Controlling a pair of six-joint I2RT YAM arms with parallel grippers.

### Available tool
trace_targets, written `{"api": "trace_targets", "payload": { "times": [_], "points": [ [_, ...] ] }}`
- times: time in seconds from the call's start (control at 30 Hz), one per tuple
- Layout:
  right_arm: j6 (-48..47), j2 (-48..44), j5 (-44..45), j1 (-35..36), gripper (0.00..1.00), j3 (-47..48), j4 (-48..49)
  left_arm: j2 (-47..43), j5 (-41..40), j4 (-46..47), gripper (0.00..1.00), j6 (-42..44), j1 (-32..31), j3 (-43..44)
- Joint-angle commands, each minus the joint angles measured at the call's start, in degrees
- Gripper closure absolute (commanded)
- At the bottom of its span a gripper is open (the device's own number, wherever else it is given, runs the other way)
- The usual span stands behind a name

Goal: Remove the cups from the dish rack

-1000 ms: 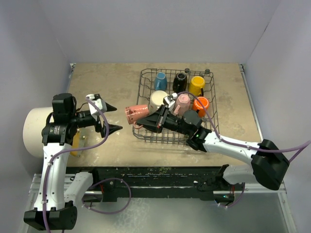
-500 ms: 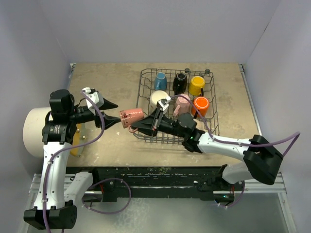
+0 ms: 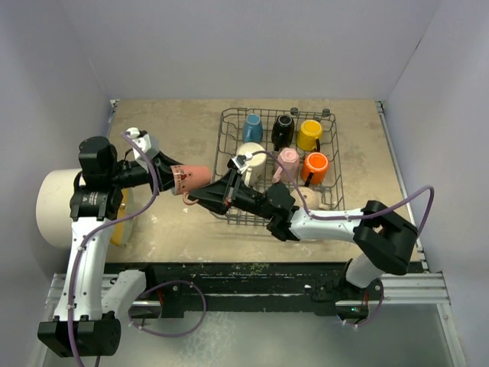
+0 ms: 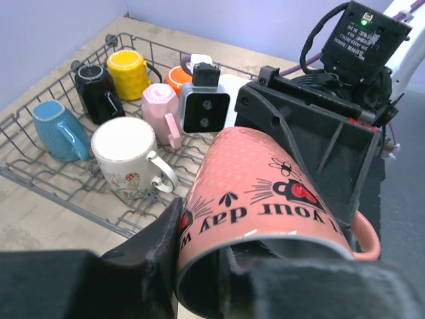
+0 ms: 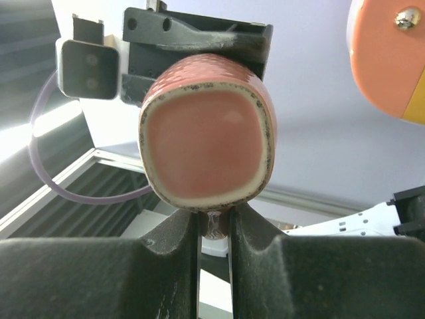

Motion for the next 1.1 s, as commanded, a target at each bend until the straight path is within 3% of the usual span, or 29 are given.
{"api": "trace_targets", "payload": {
  "times": [0.0,0.07,0.1,0.2,0.27,0.3,0.33,0.5,0.6,0.83,1.07],
  "points": [
    [0.71,-2.47,2.31,0.46,1.0,-0.15,5.89,-0.91,2.94,1.23,0.9,0.3,0.13,0.94],
    [0.72,-4.02,2.66,0.45,0.93,-2.03,3.2,-0.47,2.19,-0.22,1.0,1.24,0.07,1.15],
    [0.93,-5.09,2.96,0.39,0.87,-2.86,1.99,-0.19,1.27,-0.58,1.0,1.44,0.06,1.14],
    [-0.9,-9.28,3.5,-0.83,0.43,-4.16,-6.43,0.6,-4.6,-0.25,1.0,1.37,0.07,0.98],
    [-3.57,-12.82,2.52,-2.87,0.19,-4.06,-15.85,1.56,-14.1,0.96,1.0,0.57,-0.33,0.77],
    [-5.1,-14.83,2.23,-4.16,0.07,-3.72,-21.79,2.58,-19.62,1.12,1.0,0.44,-0.87,1.01],
    [-7.21,-17.13,1.92,-5.54,0.01,-3.17,-28.39,4.04,-25.01,0.68,1.0,0.47,-1.49,1.48],
    [-20.37,-27.37,4.95,-13.75,0.0,3.33,-66.42,19.16,-49.31,-7.07,1.0,-0.73,-8.0,10.52],
    [-26.9,-30.58,6.71,-18.49,0.0,7.17,-81.01,30.19,-58.97,-11.16,1.0,-1.95,-10.96,17.68],
    [-38.56,-32.72,19.75,-22.42,0.0,18.32,-109.09,50.27,-67.38,-12.71,1.0,-2.78,-11.74,33.63],
    [-42.96,-32.55,25.71,-22.6,0.0,18.89,-120.25,66.07,-69.37,-14.78,1.0,-1.75,-11.88,46.82]
  ]
}}
